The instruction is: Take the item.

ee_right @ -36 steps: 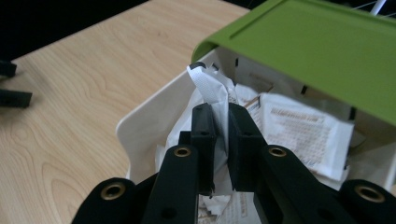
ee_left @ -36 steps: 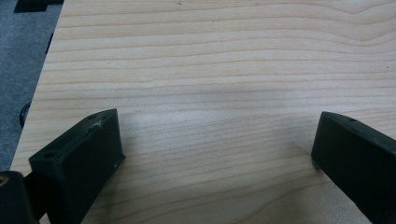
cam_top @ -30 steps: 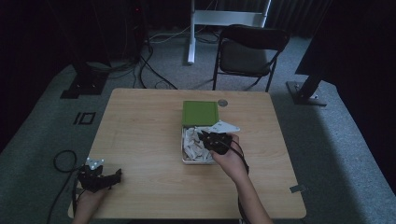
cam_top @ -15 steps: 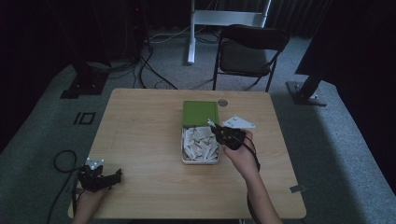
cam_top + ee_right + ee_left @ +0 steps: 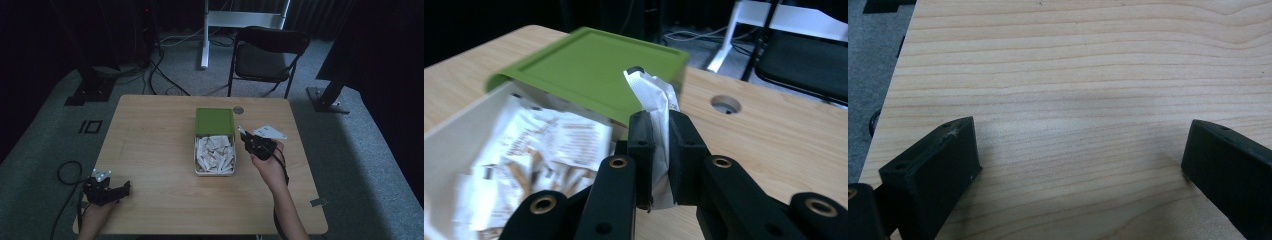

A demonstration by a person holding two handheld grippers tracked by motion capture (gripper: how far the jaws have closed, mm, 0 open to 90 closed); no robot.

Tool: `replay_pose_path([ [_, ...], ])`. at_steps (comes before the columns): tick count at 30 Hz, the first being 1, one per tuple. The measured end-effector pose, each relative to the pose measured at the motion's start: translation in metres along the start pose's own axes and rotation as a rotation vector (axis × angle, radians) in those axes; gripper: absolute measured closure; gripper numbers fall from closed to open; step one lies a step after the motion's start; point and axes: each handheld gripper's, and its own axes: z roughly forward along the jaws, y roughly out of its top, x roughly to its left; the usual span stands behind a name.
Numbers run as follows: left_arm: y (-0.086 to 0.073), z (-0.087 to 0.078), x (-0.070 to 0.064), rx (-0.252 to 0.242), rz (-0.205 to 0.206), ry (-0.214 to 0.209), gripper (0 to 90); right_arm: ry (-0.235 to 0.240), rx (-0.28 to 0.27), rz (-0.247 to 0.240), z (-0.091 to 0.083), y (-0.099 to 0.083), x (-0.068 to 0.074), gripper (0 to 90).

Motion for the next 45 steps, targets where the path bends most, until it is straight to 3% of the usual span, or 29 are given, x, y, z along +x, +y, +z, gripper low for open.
replay_pose_path([
  [12, 0.000, 0.000, 0.000, 0.001, 0.001, 0.000, 2.7, -0.083, 0.035, 0.051, 0.013, -0.023, -0.031, 81.8],
  [20, 0.000, 0.000, 0.000, 0.001, 0.001, 0.000, 2.7, -0.166, 0.047, 0.093, 0.026, -0.039, -0.056, 81.5],
  [26, 0.000, 0.000, 0.000, 0.001, 0.001, 0.000, 2.7, -0.200, 0.086, 0.091, 0.037, -0.051, -0.068, 81.1],
  [31, 0.000, 0.000, 0.000, 0.001, 0.001, 0.000, 2.7, -0.216, 0.120, 0.131, 0.046, -0.061, -0.079, 81.3],
  [37, 0.000, 0.000, 0.000, 0.001, 0.001, 0.000, 2.7, -0.263, 0.156, 0.126, 0.054, -0.069, -0.091, 81.3],
  [45, 0.000, 0.000, 0.000, 0.001, 0.001, 0.000, 2.7, -0.274, 0.184, 0.164, 0.067, -0.075, -0.101, 81.3],
])
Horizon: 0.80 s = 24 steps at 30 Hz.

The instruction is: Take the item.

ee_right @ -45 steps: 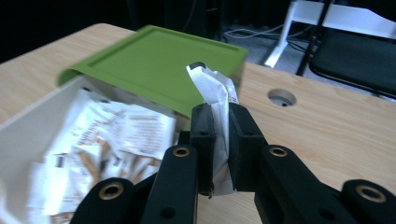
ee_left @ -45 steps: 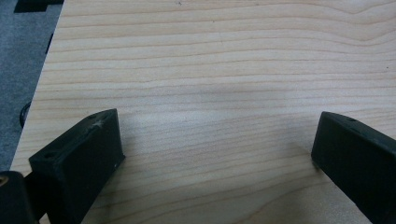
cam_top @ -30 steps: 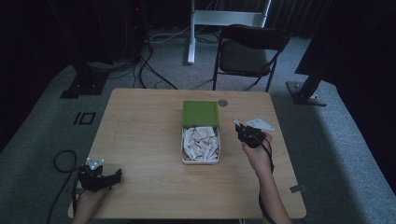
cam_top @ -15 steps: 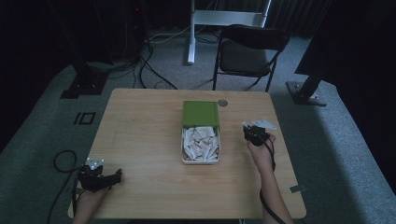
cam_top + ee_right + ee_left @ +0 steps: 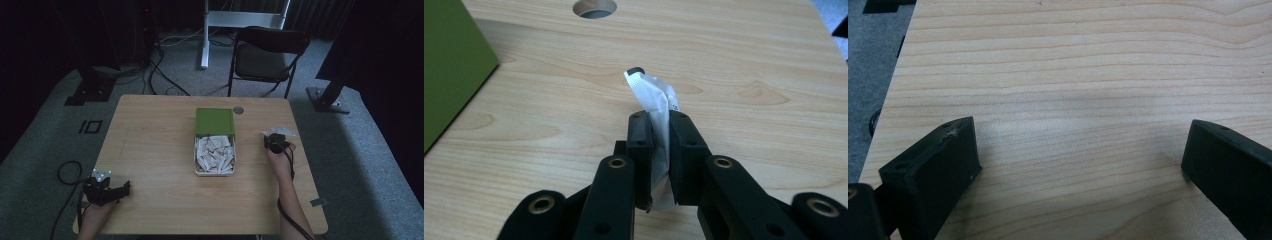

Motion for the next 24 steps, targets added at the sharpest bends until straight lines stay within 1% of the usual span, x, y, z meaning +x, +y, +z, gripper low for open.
replay_pose_path([
  [3, 0.000, 0.000, 0.000, 0.000, 0.000, 0.000, 2.7, -0.002, 0.007, 0.004, 0.005, 0.001, 0.000, 81.2],
  [9, 0.000, 0.000, 0.000, 0.000, 0.000, 0.000, 2.7, -0.021, 0.016, 0.008, 0.014, 0.001, 0.000, 81.0],
  [12, 0.000, 0.000, 0.000, 0.000, 0.000, 0.000, 2.7, -0.016, 0.025, 0.018, 0.019, 0.001, 0.001, 80.9],
  [16, 0.000, 0.000, 0.000, 0.000, 0.000, 0.000, 2.7, -0.011, 0.035, 0.015, 0.023, 0.001, 0.003, 78.8],
  [18, 0.000, 0.000, 0.000, 0.000, 0.000, 0.000, 2.7, 0.004, 0.046, 0.013, 0.023, 0.000, 0.005, 74.1],
  [20, 0.000, 0.000, 0.000, 0.000, 0.000, 0.000, 2.7, 0.009, 0.047, 0.001, 0.023, 0.000, 0.006, 69.8],
  [22, 0.000, 0.000, 0.000, 0.000, 0.000, 0.000, 2.7, 0.014, 0.041, 0.001, 0.021, 0.000, 0.007, 60.1],
  [24, 0.000, 0.000, 0.000, 0.000, 0.000, 0.000, 2.7, 0.033, 0.032, 0.002, 0.017, 0.001, 0.008, 52.7],
])
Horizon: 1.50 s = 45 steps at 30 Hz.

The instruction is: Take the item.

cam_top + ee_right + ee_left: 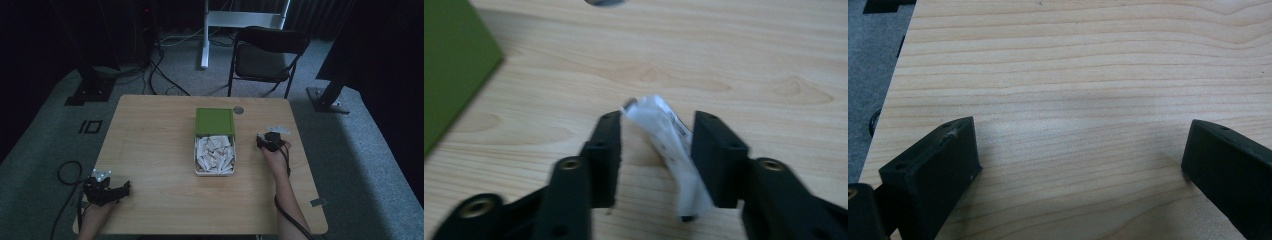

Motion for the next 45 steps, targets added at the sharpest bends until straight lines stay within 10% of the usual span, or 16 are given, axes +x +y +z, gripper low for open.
replay_pose_path([
  [12, 0.000, 0.000, 0.000, 0.000, 0.000, 0.000, 2.7, 0.055, -0.026, -0.007, -0.023, -0.009, 0.011, 24.0],
  [45, 0.000, 0.000, 0.000, 0.001, 0.001, 0.000, 2.7, 0.066, -0.009, 0.003, -0.096, -0.081, 0.002, 15.3],
])
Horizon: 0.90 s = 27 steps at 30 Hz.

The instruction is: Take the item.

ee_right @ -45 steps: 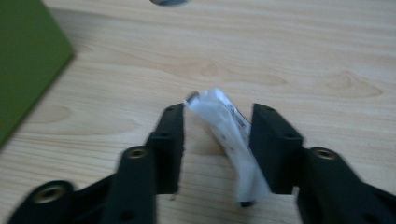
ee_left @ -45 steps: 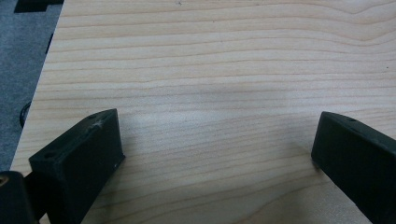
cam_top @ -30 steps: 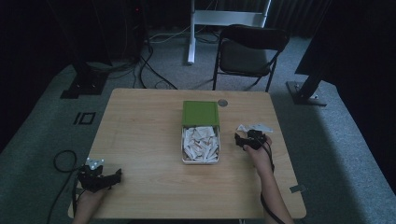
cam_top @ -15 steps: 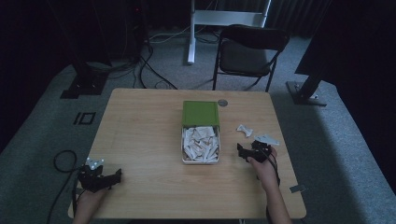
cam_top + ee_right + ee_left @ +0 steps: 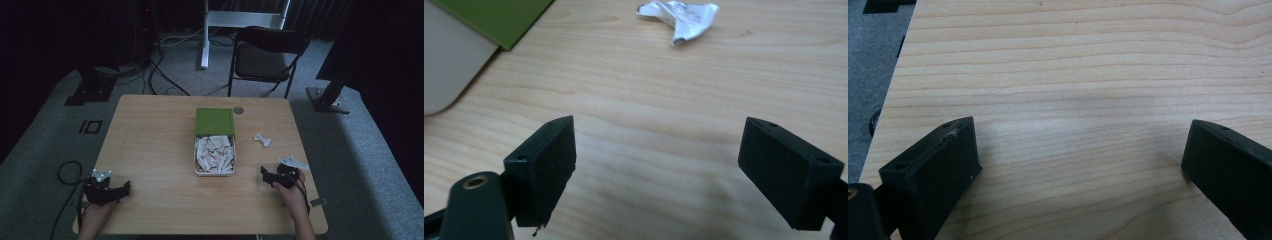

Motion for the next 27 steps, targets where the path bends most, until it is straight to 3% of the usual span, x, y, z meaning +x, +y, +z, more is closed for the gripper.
replay_pose_path([
  [16, 0.000, 0.000, 0.000, 0.000, 0.000, 0.000, 2.7, -0.031, 0.033, 0.045, -0.024, -0.023, -0.011, 13.9],
  [24, 0.000, 0.000, 0.000, 0.000, 0.000, 0.000, 2.7, -0.066, 0.058, 0.023, -0.032, -0.028, -0.017, 13.9],
  [27, 0.000, 0.000, 0.000, 0.000, 0.000, 0.000, 2.7, -0.074, 0.050, 0.040, -0.036, -0.031, -0.019, 13.9],
])
